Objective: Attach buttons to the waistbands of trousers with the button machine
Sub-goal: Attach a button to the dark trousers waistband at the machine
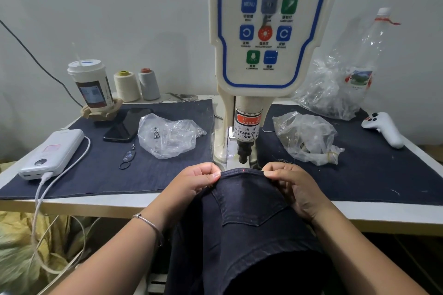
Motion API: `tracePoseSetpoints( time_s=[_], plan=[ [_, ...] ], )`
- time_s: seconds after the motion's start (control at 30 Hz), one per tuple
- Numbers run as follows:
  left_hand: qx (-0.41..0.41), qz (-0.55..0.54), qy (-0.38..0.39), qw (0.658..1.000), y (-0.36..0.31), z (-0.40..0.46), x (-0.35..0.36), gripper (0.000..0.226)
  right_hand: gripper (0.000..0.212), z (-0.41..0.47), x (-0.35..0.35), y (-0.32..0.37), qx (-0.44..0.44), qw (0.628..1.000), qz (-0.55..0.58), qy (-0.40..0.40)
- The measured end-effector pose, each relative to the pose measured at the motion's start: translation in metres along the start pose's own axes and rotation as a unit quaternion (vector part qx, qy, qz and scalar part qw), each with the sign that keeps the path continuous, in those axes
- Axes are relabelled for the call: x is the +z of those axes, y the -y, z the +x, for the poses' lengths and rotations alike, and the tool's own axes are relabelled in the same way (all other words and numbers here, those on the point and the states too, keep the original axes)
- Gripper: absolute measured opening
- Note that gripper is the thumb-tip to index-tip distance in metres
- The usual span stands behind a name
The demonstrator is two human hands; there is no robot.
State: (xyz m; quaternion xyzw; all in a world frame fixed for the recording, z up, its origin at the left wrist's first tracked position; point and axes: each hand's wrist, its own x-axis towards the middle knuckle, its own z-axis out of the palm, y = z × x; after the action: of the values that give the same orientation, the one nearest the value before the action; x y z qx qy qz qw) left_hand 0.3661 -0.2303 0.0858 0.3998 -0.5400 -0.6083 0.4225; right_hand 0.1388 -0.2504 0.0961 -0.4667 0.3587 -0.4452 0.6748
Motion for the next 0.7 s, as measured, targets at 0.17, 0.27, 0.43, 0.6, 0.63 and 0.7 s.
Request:
tracePoseSetpoints(
  time_s=[0.17, 0.27, 0.43, 0.6, 0.63, 0.7],
  plan=[
    [-0.003, 0.001, -0.009, 1.000, 0.0011, 0.0004, 0.0008, 0.014, 0.008, 0.0009, -0.0011, -0.0022, -0.005, 1.000, -0.017, -0.009],
    [-0.003, -0.010, -0.007, 1.000, 0.0012, 0.0003, 0.0013, 0.014, 0.009, 0.0009, -0.0012, -0.0019, -0.006, 1.000, -0.023, -0.012],
    [0.000, -0.006, -0.012, 1.000, 0.0021, 0.0005, 0.0013, 0.015, 0.009, -0.0002, -0.0010, -0.0023, -0.012, 1.000, -0.024, -0.002],
    [0.009, 0.007, -0.014, 1.000, 0.0012, 0.0004, 0.0012, 0.013, 0.010, 0.0001, -0.0023, -0.0028, -0.009, 0.999, -0.032, 0.009],
    [0.010, 0.012, -0.016, 1.000, 0.0016, -0.0001, 0.0011, 0.013, 0.009, -0.0005, -0.0021, -0.0027, -0.007, 0.999, -0.031, 0.008],
    [0.012, 0.017, -0.017, 1.000, 0.0013, -0.0011, 0.0016, 0.014, 0.010, -0.0014, -0.0009, -0.0024, -0.009, 0.999, -0.031, 0.007]
  ],
)
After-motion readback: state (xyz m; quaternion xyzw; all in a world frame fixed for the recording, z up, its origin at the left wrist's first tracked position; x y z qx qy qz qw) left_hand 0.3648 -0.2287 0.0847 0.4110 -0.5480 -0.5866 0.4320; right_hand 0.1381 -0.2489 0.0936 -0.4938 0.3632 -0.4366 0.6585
